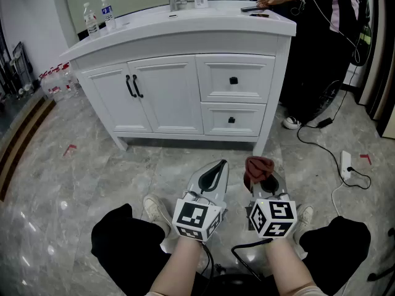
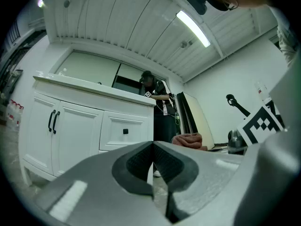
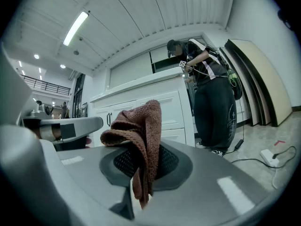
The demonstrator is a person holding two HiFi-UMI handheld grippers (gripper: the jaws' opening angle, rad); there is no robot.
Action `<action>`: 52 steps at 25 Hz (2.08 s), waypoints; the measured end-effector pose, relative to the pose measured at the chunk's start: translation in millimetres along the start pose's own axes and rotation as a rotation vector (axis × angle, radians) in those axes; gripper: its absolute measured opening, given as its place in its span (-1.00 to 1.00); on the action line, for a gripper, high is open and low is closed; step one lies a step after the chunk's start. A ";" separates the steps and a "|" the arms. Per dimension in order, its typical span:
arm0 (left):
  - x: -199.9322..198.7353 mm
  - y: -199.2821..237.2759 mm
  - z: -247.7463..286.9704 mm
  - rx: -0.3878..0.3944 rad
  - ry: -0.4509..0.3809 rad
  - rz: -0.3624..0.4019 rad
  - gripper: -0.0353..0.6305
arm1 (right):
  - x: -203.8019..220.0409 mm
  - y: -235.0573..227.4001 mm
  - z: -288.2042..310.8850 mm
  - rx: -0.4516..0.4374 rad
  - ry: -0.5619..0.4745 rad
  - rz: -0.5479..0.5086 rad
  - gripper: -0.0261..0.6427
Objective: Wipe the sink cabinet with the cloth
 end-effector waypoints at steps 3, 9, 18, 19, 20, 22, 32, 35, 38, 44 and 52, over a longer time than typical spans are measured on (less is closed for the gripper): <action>0.6 0.1 1.1 0.002 0.003 -0.001 -0.89 | 0.1 -0.4 0.9 0.001 -0.001 -0.001 -0.69; 3.6 -0.1 3.5 0.003 0.016 -0.004 -0.89 | 0.1 -0.8 1.9 -0.002 -0.001 -0.002 -0.69; 7.9 9.4 10.1 -0.017 0.019 -0.022 -0.89 | 4.3 -5.9 10.5 0.014 -0.002 0.046 -0.69; 10.6 13.9 12.5 -0.025 0.020 -0.030 -0.89 | 5.8 -6.3 15.0 0.009 0.004 0.058 -0.69; 13.9 19.1 16.0 -0.034 0.023 -0.039 -0.89 | 7.4 -7.4 20.6 0.006 0.009 0.073 -0.69; 21.5 30.7 25.3 -0.051 0.028 -0.057 -0.89 | 10.7 -11.6 34.6 0.009 0.019 0.097 -0.69; 51.4 95.3 81.3 -0.080 0.065 -0.074 -0.89 | 32.6 -37.5 126.4 0.031 0.053 0.183 -0.69; 54.9 114.3 94.7 -0.081 0.072 -0.070 -0.89 | 33.0 -37.5 153.3 0.038 0.054 0.194 -0.69; 53.5 130.1 109.2 -0.082 0.070 -0.059 -0.89 | 30.4 -32.8 178.2 0.025 0.058 0.174 -0.69; 51.1 161.9 138.3 -0.079 0.065 -0.044 -0.89 | 7.2 -24.2 225.6 -0.018 0.029 0.111 -0.69; 30.2 216.7 176.2 -0.101 0.044 0.011 -0.89 | -46.4 -7.2 293.3 -0.108 -0.042 0.041 -0.69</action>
Point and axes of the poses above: the fingertips, and each gripper's own axes: z forward along the fingers, y to its left, x out of its underside, the point moved 1 cm from there along -z, backward along the fingers, and after that the axes turned 3 degrees about -z, right-handed, at the moved point
